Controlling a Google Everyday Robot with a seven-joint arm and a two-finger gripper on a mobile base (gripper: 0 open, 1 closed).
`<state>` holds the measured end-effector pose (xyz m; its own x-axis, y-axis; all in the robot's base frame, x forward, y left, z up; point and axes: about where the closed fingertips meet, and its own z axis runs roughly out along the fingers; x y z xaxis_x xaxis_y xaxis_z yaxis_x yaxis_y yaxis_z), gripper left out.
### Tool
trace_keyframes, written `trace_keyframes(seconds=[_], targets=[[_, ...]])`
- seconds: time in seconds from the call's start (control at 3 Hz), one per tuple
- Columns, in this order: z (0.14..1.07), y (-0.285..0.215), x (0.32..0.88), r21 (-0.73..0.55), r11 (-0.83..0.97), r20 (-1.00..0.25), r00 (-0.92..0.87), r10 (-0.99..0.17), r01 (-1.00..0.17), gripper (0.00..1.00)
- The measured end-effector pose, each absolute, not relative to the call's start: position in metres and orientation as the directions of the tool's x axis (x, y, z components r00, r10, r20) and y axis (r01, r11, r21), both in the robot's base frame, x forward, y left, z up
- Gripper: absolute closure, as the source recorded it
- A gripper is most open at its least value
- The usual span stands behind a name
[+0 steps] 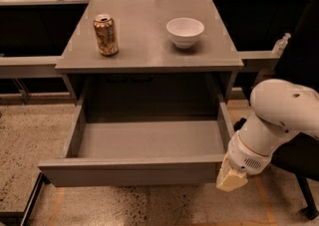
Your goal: Close top drawer
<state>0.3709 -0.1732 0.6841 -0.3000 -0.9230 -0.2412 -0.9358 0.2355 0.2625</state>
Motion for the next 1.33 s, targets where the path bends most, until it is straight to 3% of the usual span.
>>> trace_keyframes(seconds=[1.0, 1.33], targets=[[0.652, -0.152, 0.412, 0.252, 0.187, -0.28, -0.257, -0.925, -0.949, 1.0], [0.654, -0.138, 0.466, 0.195, 0.097, -0.31, -0.155, -0.938, -0.976, 1.0]])
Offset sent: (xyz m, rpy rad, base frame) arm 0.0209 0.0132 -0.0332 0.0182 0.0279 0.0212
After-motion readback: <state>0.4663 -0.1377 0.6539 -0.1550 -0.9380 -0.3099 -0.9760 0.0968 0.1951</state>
